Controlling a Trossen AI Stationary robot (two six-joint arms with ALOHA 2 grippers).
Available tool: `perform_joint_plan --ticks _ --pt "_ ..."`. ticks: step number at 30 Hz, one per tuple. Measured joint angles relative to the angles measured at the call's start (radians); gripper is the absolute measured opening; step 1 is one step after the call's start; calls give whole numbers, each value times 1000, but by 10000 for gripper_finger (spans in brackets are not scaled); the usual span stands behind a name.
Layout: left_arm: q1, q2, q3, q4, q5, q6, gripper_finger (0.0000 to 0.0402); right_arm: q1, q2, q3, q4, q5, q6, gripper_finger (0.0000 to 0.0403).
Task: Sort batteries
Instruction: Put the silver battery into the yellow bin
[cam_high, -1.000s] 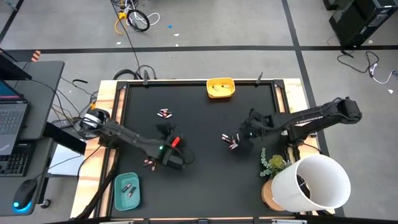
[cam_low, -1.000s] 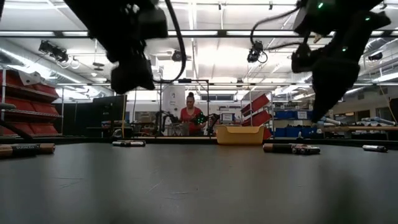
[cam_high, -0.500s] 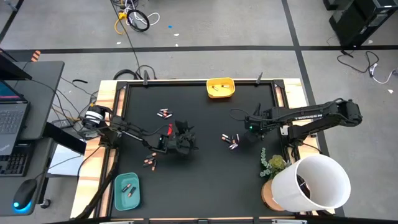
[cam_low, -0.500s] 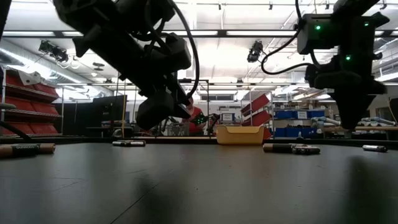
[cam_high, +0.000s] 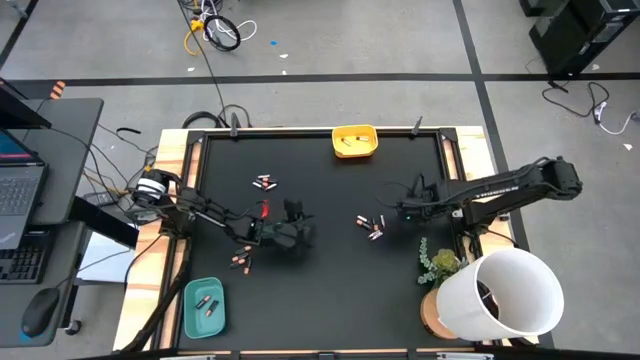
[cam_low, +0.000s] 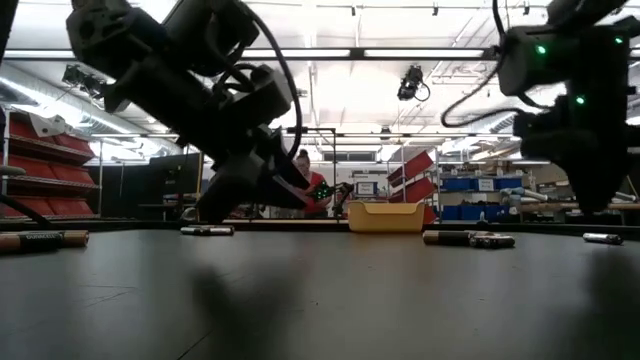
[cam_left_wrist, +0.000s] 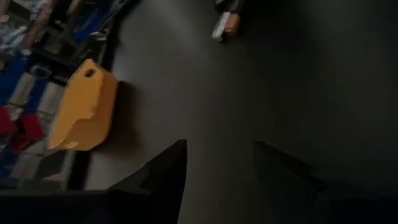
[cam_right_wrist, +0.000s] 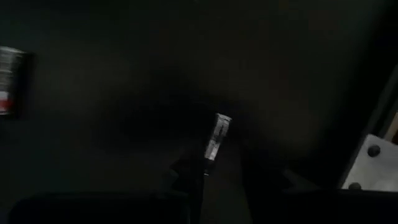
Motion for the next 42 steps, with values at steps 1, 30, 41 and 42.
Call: perform_joint_plan --ticks 1,30,41,42 --pt "0 0 -10 11 4 -1 197 6 2 -13 14 5 7 92" --pt "0 0 -80 100 98 -20 197 -98 8 -91 123 -47 -257 91" --pt "0 -1 -80 98 98 -14 197 -107 5 -164 222 -39 -228 76" --pt "0 -1 -80 98 98 -14 197 -107 5 -164 221 -36 -231 68"
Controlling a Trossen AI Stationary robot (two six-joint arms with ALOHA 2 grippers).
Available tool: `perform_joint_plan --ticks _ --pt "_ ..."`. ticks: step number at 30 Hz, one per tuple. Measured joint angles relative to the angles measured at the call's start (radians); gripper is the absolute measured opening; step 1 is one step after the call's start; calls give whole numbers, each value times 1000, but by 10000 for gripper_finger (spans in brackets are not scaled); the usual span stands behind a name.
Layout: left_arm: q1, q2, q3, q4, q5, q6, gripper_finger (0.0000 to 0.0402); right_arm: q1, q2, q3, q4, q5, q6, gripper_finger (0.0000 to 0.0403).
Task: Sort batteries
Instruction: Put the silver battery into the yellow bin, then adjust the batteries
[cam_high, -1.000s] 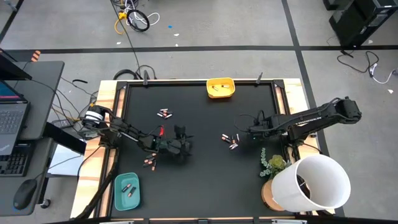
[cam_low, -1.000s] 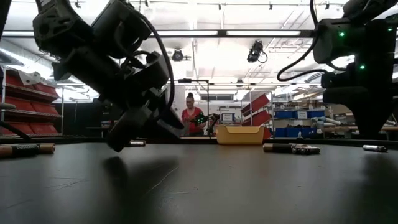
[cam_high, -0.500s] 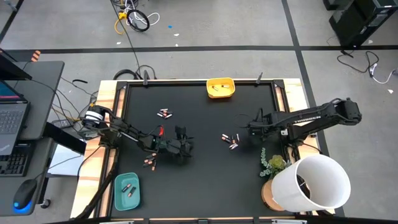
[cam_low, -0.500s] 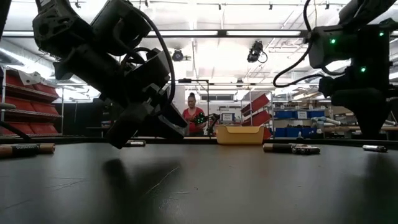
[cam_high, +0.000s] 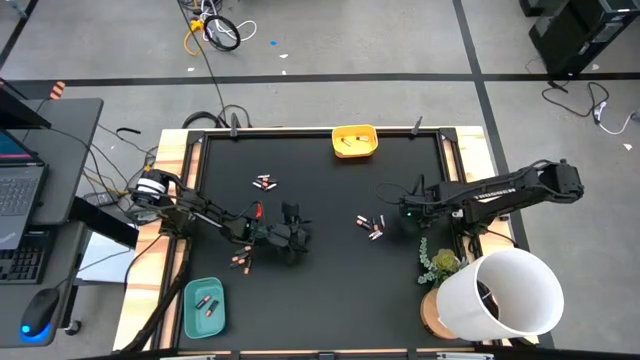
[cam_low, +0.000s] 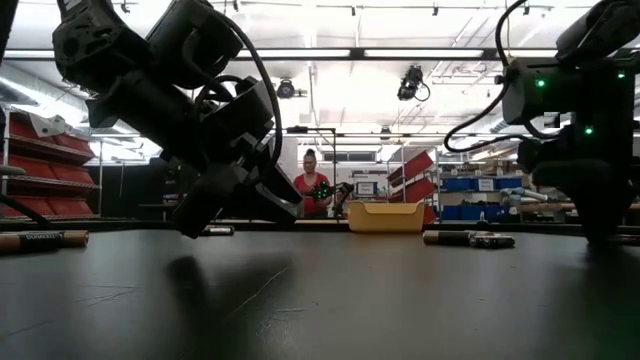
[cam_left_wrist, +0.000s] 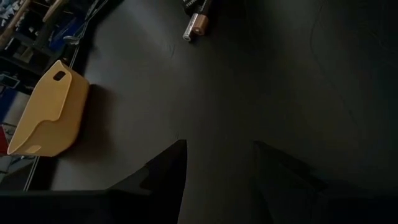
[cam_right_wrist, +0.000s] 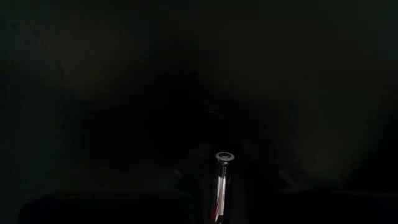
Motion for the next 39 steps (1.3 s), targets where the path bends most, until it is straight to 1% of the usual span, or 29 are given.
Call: perform_joint_plan --ticks 4,6,10,16,20,23,25,27,29,31,35,39 --pt "0 0 0 0 0 0 197 0 0 -1 -10 15 -5 22" --pt "0 0 0 0 0 1 197 0 0 0 -11 15 -11 9" --pt "0 0 0 -2 0 2 197 0 0 0 -7 16 -2 5" --pt "0 0 0 -2 0 0 197 7 4 -4 43 51 -3 2" --pt "0 0 0 -6 0 -2 197 17 8 24 43 53 -22 2" --pt "0 0 1 -6 0 -2 197 19 7 52 74 55 -45 2" --pt "0 0 0 -5 0 -3 197 21 7 58 57 90 -51 1" --pt "0 0 1 -4 0 -4 197 23 7 71 53 162 -51 0" --pt "0 0 1 -6 0 -5 197 28 6 93 60 208 -53 4" --pt "0 0 1 -18 0 -5 197 38 6 117 46 205 -48 15" --pt "0 0 1 -67 0 -22 197 80 5 152 6 83 89 50" --pt "0 0 1 -62 0 -24 197 160 7 151 -9 8 260 85"
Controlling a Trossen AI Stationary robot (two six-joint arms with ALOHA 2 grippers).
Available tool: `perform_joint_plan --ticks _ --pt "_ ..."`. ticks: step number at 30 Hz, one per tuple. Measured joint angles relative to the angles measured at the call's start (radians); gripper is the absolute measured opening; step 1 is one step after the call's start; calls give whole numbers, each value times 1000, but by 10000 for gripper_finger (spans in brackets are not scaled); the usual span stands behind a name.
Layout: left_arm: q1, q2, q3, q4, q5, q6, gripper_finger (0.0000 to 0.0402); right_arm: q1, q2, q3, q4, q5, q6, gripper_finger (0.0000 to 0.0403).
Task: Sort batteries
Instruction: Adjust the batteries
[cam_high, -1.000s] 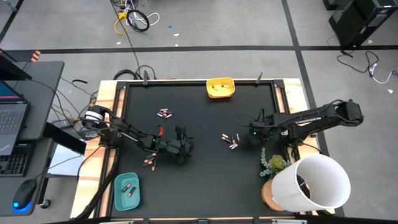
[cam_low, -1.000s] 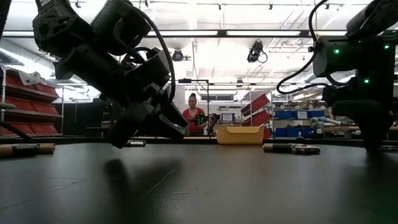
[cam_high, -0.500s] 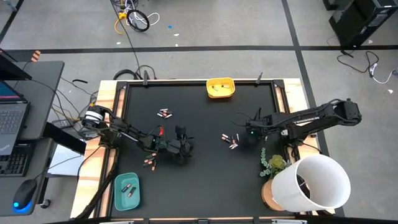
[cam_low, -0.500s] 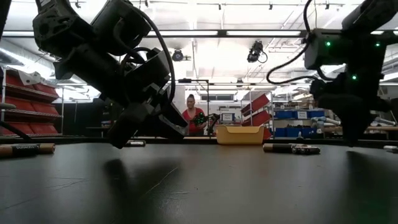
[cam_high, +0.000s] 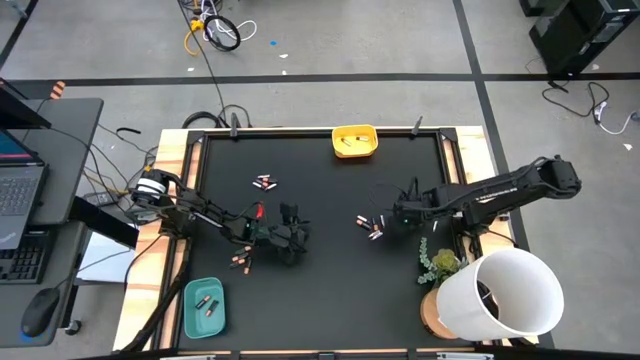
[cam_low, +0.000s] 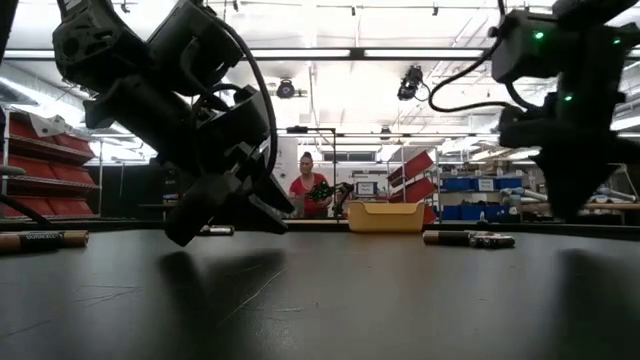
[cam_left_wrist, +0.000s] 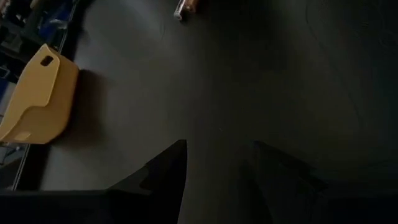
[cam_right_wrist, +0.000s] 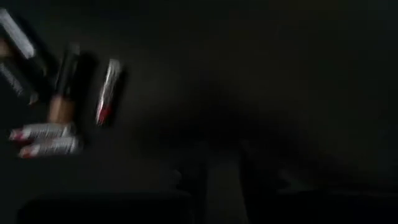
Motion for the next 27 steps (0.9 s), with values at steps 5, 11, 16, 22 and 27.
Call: perform_joint_plan --ticks 5,11,16,22,27 --pt "0 0 0 72 5 44 197 56 86 32 -169 -143 -78 95" --pt "0 0 25 97 54 64 197 39 300 160 -436 -279 -278 90" --pt "0 0 27 94 56 71 197 24 470 196 -497 -327 -408 89" --pt "0 0 27 79 56 72 197 -14 606 202 -558 -306 -576 82" --pt "0 0 27 60 56 75 197 -41 618 183 -542 -270 -662 71"
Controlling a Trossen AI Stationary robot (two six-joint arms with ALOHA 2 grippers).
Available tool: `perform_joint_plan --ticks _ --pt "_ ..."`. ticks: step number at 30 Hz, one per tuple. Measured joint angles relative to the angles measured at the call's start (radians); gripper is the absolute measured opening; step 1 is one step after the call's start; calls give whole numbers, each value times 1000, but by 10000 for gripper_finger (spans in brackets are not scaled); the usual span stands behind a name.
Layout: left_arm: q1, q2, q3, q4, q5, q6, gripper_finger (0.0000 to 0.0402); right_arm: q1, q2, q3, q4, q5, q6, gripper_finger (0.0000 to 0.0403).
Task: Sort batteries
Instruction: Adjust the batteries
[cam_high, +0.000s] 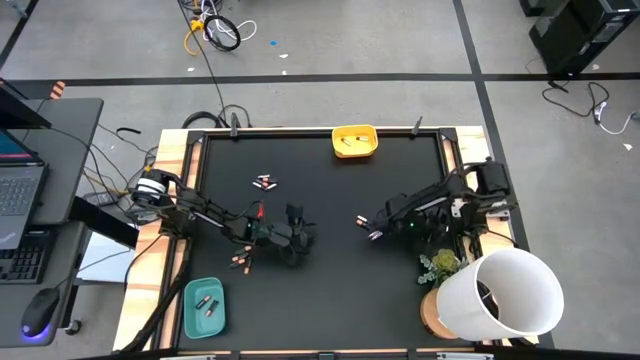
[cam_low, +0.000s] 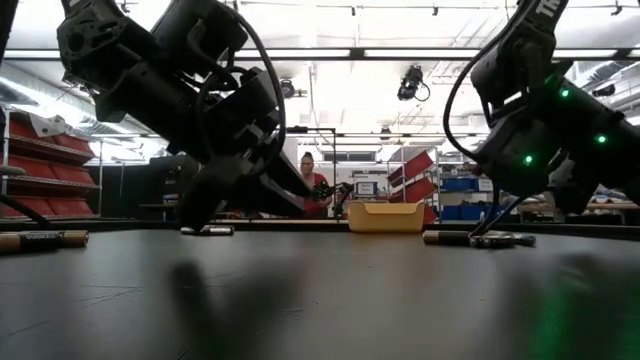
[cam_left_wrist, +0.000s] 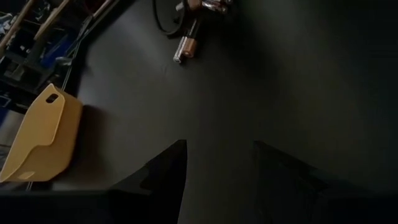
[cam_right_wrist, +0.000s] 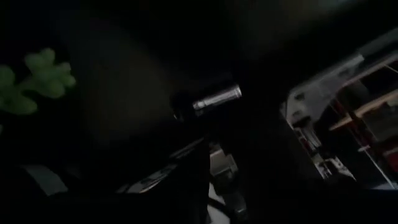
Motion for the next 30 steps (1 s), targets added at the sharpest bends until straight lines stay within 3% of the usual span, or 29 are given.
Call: perform_joint_plan --ticks 12,20,26,30 --pt "0 0 0 -41 -3 1 197 -7 -154 -20 119 14 124 65" --pt "0 0 0 -43 -3 1 197 14 -331 -100 220 137 347 55" --pt "0 0 0 -43 -3 1 197 7 -356 -179 393 182 420 41" --pt "0 0 0 -46 -3 1 197 -7 -343 -177 413 189 416 38"
